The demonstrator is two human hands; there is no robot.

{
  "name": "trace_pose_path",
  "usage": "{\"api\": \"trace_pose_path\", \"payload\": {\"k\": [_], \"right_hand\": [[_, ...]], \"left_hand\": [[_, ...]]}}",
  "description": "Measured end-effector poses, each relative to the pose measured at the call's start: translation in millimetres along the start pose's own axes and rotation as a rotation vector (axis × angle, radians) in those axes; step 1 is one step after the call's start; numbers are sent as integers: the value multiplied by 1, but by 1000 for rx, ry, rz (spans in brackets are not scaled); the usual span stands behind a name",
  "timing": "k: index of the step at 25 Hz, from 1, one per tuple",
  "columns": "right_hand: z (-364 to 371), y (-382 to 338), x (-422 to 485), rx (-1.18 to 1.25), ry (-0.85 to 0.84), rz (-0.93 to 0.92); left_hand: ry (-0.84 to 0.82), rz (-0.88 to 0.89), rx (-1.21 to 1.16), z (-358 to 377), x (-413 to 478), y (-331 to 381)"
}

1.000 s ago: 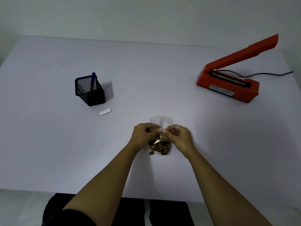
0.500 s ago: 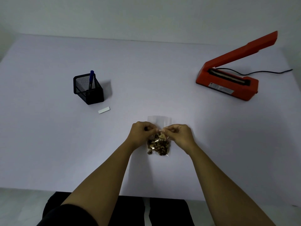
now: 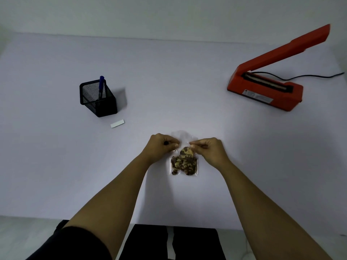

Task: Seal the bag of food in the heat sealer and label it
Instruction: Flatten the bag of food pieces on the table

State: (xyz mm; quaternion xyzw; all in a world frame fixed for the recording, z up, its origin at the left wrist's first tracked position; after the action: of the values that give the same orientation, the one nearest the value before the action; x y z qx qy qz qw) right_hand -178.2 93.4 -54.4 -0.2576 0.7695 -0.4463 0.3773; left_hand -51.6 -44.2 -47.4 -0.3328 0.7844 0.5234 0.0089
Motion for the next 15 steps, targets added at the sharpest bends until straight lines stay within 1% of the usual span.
{"api": "trace_pose_path", "payload": {"k": [1, 3, 6, 9, 11, 13, 15], "right_hand": [[1, -1, 0, -66, 14, -28], [3, -2, 0, -120, 33, -41], [2, -2, 3, -164, 85, -23], [-3, -3, 6, -262, 145, -5], [-2, -7, 5, -319, 109, -84], [2, -9, 3, -359, 42, -174], [4, -9, 4, -375, 5, -215]], "left_hand": [[21, 13, 50, 0, 0, 1], [56, 18, 101, 2, -1, 3], [85, -34, 93, 6, 0, 1], [133, -17, 106, 8, -1, 1], [185, 33, 167, 9, -3, 2], [190, 106, 255, 12, -5, 4], [192, 163, 324, 13, -6, 6]]}}
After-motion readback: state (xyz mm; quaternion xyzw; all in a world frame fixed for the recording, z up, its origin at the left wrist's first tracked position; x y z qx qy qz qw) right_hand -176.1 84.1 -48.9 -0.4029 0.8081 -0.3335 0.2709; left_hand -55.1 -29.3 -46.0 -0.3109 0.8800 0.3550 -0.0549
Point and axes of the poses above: each hand's wrist, its own x-axis towards the middle knuckle, its own z-axis out of the palm, y = z × x, the point moved 5 cm from there along x, towards the middle knuckle, and after that the axes turned 1 degree about -z, right-handed, at the moved point
